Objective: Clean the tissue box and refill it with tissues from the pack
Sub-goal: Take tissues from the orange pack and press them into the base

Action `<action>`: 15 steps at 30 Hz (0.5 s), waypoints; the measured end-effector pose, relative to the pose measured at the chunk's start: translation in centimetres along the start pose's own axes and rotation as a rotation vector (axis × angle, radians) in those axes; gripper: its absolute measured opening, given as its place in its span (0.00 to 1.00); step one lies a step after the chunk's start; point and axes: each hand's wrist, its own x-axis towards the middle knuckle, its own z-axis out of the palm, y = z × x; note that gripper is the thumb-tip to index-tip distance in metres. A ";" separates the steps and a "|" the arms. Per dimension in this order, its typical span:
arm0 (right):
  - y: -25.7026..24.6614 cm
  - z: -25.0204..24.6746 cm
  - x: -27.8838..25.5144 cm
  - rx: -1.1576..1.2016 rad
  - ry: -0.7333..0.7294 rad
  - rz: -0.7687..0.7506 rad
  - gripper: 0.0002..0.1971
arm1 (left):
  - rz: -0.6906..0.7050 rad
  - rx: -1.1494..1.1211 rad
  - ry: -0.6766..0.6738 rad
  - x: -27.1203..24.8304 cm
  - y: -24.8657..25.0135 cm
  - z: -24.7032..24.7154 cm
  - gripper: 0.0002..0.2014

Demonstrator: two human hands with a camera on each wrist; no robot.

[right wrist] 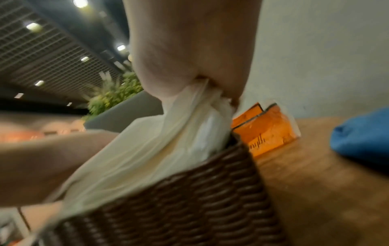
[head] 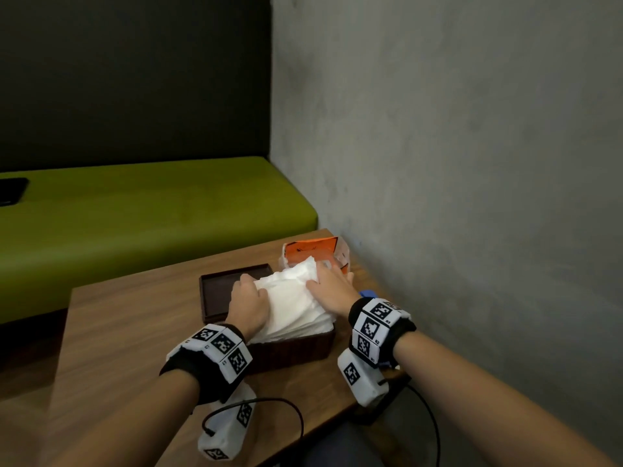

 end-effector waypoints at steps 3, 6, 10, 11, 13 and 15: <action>0.0 -0.4 -0.4 0.001 0.005 -0.004 0.18 | 0.028 0.051 0.006 0.2 -0.2 -0.2 0.11; 0.4 -0.3 -0.4 0.035 0.023 0.018 0.13 | 0.049 0.007 0.038 0.5 -0.4 -0.6 0.05; 0.7 0.7 -0.1 -0.093 0.001 -0.038 0.07 | 0.109 0.080 0.016 0.4 -0.7 -0.4 0.09; 0.8 1.0 -0.1 -0.131 0.006 -0.056 0.08 | 0.129 0.128 -0.011 0.3 -0.7 -0.3 0.07; 1.1 1.6 0.0 -0.143 0.050 -0.087 0.09 | 0.184 0.198 -0.014 0.4 -0.9 -0.1 0.10; 1.3 1.8 -0.4 -0.063 0.116 -0.103 0.10 | 0.231 0.228 0.001 0.7 -1.4 0.0 0.13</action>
